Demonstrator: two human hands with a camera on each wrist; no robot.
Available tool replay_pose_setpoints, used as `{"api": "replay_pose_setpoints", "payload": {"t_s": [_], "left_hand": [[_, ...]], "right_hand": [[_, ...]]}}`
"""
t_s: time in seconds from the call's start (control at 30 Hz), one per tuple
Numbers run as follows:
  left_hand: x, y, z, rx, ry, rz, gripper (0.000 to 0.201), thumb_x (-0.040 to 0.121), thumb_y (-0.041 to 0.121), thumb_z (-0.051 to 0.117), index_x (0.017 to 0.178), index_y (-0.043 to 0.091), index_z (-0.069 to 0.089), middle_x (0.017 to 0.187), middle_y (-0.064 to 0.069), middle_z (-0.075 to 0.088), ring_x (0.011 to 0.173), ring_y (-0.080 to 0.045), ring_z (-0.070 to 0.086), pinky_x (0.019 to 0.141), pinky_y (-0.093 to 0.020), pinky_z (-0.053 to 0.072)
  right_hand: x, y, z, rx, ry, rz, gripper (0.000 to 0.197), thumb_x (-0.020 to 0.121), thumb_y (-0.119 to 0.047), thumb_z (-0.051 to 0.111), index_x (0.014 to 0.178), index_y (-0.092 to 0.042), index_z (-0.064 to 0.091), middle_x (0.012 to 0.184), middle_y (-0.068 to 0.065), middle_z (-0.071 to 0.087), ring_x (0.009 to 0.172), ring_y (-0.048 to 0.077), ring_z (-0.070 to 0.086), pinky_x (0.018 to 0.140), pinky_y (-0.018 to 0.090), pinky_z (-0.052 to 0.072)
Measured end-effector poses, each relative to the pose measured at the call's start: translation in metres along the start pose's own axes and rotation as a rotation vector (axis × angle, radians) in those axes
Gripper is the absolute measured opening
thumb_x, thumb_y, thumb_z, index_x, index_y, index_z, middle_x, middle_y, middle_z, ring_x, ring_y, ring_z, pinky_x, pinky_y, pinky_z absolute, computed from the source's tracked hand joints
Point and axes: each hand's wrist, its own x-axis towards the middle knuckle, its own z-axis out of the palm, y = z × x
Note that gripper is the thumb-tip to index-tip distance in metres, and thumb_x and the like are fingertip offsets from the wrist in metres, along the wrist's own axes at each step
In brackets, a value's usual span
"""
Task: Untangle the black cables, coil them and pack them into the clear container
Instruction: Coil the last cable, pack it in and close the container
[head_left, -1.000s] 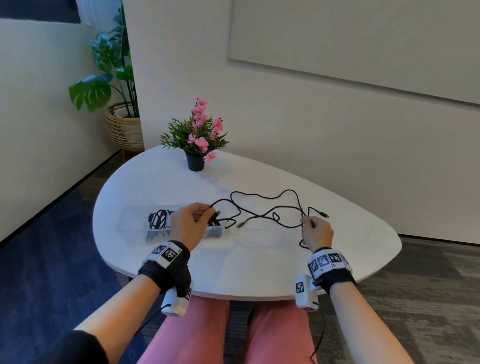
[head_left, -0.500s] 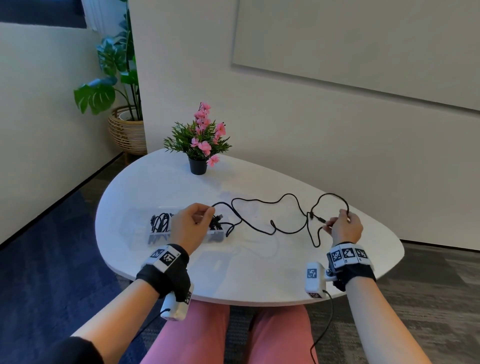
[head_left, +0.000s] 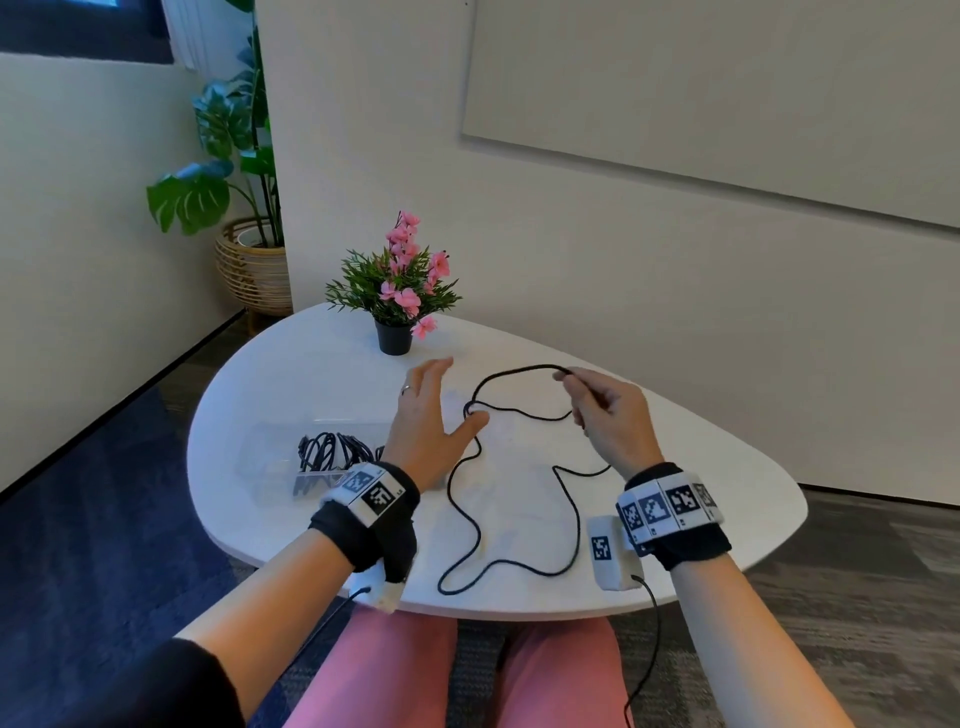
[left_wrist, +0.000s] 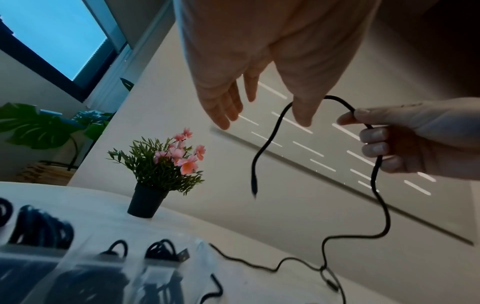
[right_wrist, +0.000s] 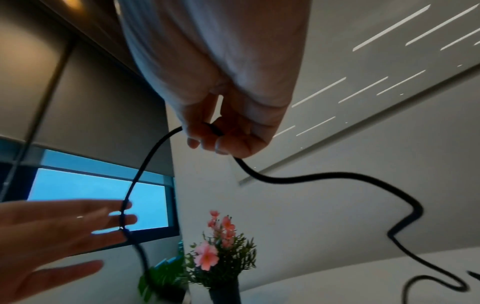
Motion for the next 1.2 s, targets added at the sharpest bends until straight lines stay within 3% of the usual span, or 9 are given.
{"api": "replay_pose_setpoints", "payload": {"t_s": [0.07,0.13,0.27,0.47,0.6,0.8,0.93,1.03,1.2], "left_hand": [[0.004,0.009,-0.006,-0.025,-0.036,-0.029,0.054,0.088,0.036,0.062,0.133,0.013,0.043,0.134,-0.003,0.046,0.120,-0.014,0.044,0.096,-0.019,0.036],[0.003,0.015,-0.013,-0.080,-0.140,-0.058,0.027,0.095,0.034,0.050,0.111,0.015,0.060,0.113,0.000,0.063,0.103,-0.012,0.057,0.084,-0.012,0.043],[-0.002,0.016,-0.021,-0.239,-0.247,-0.111,0.035,0.100,0.028,0.036,0.085,0.009,0.061,0.082,0.003,0.067,0.081,-0.009,0.063,0.072,-0.013,0.049],[0.005,0.024,-0.026,-0.808,-0.078,-0.175,0.029,0.101,0.027,0.030,0.083,0.011,0.044,0.130,-0.001,0.058,0.113,-0.015,0.062,0.097,-0.033,0.049],[0.015,0.038,-0.030,-1.035,-0.037,-0.258,0.033,0.102,0.034,0.026,0.099,0.009,0.049,0.135,0.001,0.055,0.121,-0.019,0.056,0.107,-0.043,0.039],[0.018,0.044,-0.035,-1.220,-0.080,-0.373,0.042,0.100,0.046,0.024,0.133,0.023,0.033,0.116,-0.008,0.068,0.101,-0.035,0.067,0.094,-0.056,0.047],[0.020,0.048,-0.036,-1.265,0.072,-0.438,0.032,0.098,0.043,0.036,0.115,0.018,0.047,0.091,-0.001,0.067,0.067,-0.022,0.070,0.066,-0.042,0.060],[0.025,0.045,-0.035,-1.297,0.126,-0.465,0.027,0.097,0.043,0.040,0.099,0.021,0.054,0.080,0.003,0.055,0.045,-0.008,0.045,0.044,-0.022,0.044],[0.035,0.044,-0.041,-1.437,0.045,-0.498,0.032,0.102,0.026,0.030,0.081,0.017,0.052,0.082,0.000,0.053,0.048,-0.006,0.036,0.056,-0.019,0.028]], "right_hand": [[-0.002,-0.009,0.008,-0.007,-0.044,-0.035,0.018,0.093,-0.021,0.056,0.100,-0.018,0.072,0.051,-0.019,0.055,0.053,0.005,0.046,0.056,0.019,0.038],[-0.002,-0.015,0.013,0.009,-0.037,-0.050,0.017,0.093,-0.022,0.056,0.098,-0.019,0.072,0.051,-0.019,0.054,0.053,0.005,0.045,0.057,0.020,0.038],[0.000,-0.020,0.019,0.072,0.070,-0.008,0.007,0.090,-0.023,0.061,0.093,-0.024,0.067,0.060,-0.009,0.051,0.059,0.010,0.047,0.062,0.024,0.042],[-0.012,-0.016,0.039,0.024,-0.058,-0.010,0.010,0.090,-0.022,0.059,0.084,-0.023,0.066,0.058,-0.007,0.052,0.056,0.007,0.047,0.060,0.023,0.039],[-0.023,-0.021,0.054,-0.051,-0.307,-0.013,0.018,0.092,-0.022,0.058,0.097,-0.014,0.073,0.054,-0.020,0.057,0.053,-0.001,0.048,0.058,0.015,0.037],[-0.028,-0.032,0.065,-0.017,-0.435,0.041,0.022,0.093,-0.026,0.055,0.104,-0.016,0.072,0.045,-0.013,0.044,0.047,0.002,0.034,0.051,0.011,0.030],[-0.031,-0.036,0.063,-0.026,-0.477,0.053,0.029,0.094,-0.037,0.051,0.088,-0.020,0.073,0.055,0.005,0.038,0.050,0.012,0.034,0.050,0.019,0.030],[-0.034,-0.039,0.063,-0.026,-0.504,0.060,0.033,0.094,-0.038,0.049,0.082,-0.019,0.072,0.054,0.007,0.036,0.046,0.010,0.031,0.048,0.016,0.029],[-0.036,-0.040,0.063,-0.035,-0.576,0.137,0.030,0.098,-0.023,0.044,0.085,-0.014,0.069,0.051,-0.010,0.045,0.047,0.003,0.038,0.054,0.014,0.033]]}}
